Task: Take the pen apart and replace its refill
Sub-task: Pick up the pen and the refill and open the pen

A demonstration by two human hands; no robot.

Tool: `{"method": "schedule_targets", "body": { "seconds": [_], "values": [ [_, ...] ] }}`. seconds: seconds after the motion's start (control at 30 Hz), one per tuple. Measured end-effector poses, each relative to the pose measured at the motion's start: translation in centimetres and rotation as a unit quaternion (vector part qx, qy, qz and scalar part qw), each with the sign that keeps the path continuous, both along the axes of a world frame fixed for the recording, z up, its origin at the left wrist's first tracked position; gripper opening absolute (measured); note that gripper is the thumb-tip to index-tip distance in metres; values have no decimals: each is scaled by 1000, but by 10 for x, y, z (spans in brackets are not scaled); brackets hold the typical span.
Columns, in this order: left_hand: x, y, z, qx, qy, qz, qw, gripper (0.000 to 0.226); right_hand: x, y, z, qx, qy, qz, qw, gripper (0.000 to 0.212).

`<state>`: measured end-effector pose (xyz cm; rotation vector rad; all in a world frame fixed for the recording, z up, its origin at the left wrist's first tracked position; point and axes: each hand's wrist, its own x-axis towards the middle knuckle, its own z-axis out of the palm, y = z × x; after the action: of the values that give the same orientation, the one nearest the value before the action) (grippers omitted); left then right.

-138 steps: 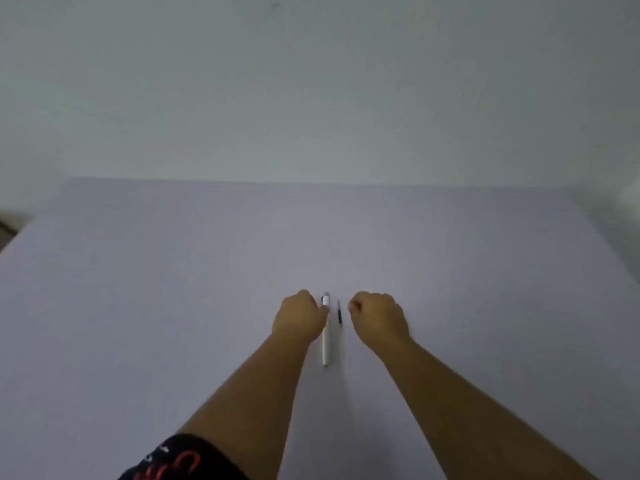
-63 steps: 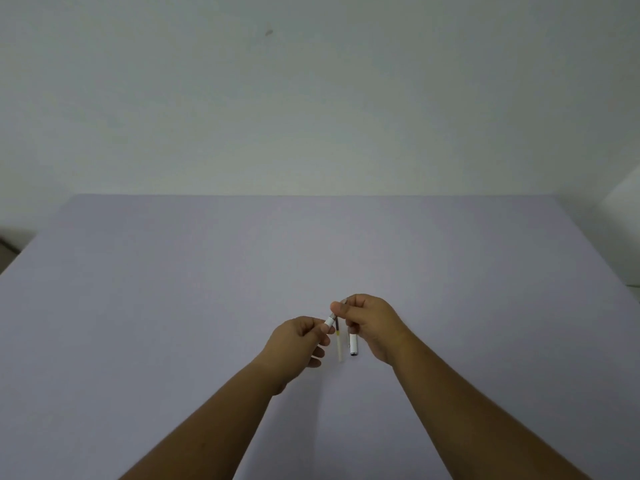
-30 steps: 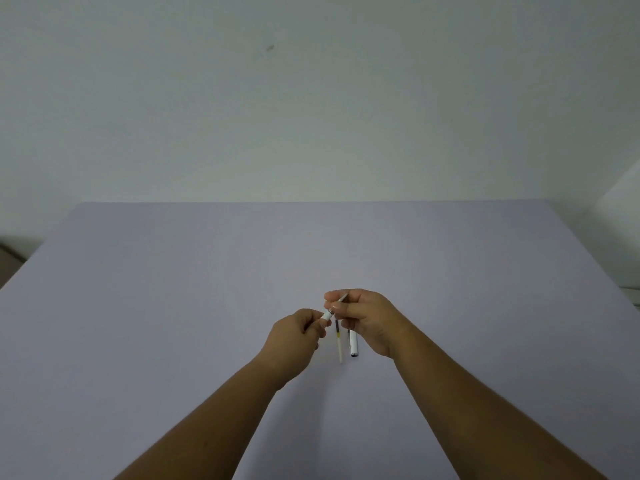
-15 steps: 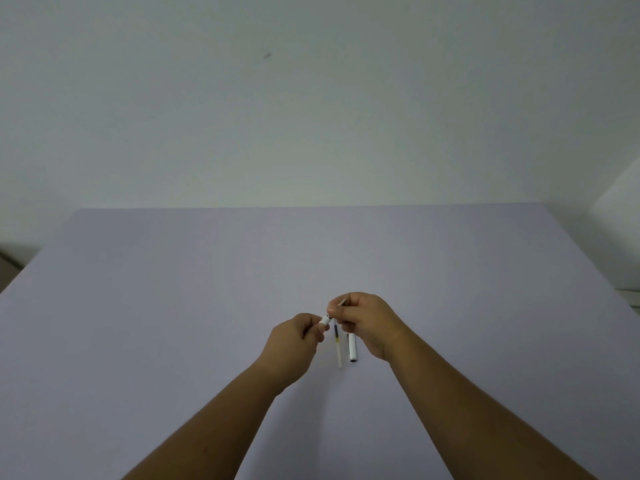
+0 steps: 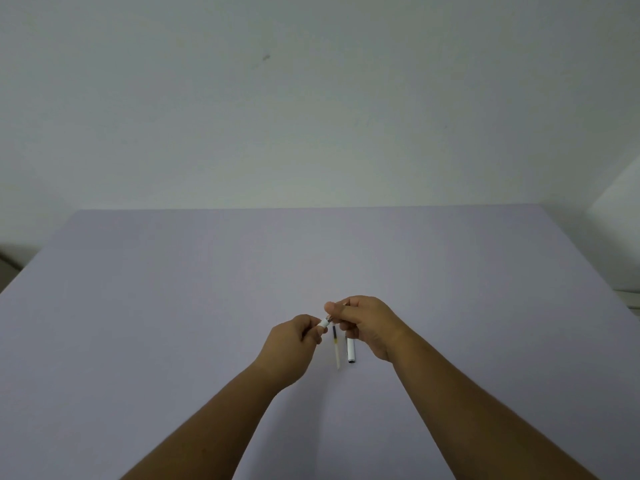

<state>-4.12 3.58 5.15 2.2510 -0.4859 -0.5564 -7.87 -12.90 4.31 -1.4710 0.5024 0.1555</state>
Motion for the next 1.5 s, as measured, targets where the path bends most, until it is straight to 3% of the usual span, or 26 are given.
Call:
{"method": "schedule_targets", "body": {
  "seconds": [0.1,0.17,0.23,0.3,0.4,0.53,0.63,0.73,0.9,1.0,1.07,1.13,1.2,1.27,1.3,1.37,1.5],
  "values": [
    [1,1,0,19,-19,-16,1000,22,-2,-2,1,-17,1,12,1000,3],
    [2,1,0,36,-37,-30,998,20,-1,-5,1,-6,-14,33,999,10],
    [4,2,1,41,-49,-38,997,18,-1,-5,2,-2,-1,47,999,5],
    [5,2,1,44,-61,-43,996,20,0,-6,2,-30,20,45,998,17],
    [6,-1,0,50,-75,-52,995,22,-1,-8,0,-63,14,46,997,4],
    [9,-3,-1,47,-79,-54,994,22,-2,-11,-1,-25,0,62,998,5],
    [10,-4,-2,50,-82,-56,994,21,-1,-12,0,-62,24,47,997,17],
    [10,-6,-2,53,-88,-62,993,21,0,-16,0,-53,1,55,997,4],
    [11,-8,0,52,-91,-64,992,21,-1,-18,3,-51,19,49,997,15],
    [10,-9,1,56,-91,-70,992,21,-2,-19,2,-58,3,49,997,2],
    [10,-9,2,55,-91,-71,992,21,-2,-20,2,-27,-16,61,998,12],
    [10,-9,4,53,-93,-70,992,21,-3,-19,5,-11,0,65,998,9],
    [9,-8,5,52,-94,-70,992,21,-2,-18,5,-46,21,57,997,19],
    [8,-8,5,53,-92,-68,992,20,-3,-18,4,-67,15,48,996,10],
    [8,-9,5,52,-91,-66,992,20,-3,-19,3,-60,5,50,997,2],
    [8,-9,5,50,-88,-63,993,20,-3,-20,4,-33,-13,60,998,14],
    [7,-8,5,42,-83,-62,994,20,-4,-17,8,-10,16,35,999,16]
  ]
}}
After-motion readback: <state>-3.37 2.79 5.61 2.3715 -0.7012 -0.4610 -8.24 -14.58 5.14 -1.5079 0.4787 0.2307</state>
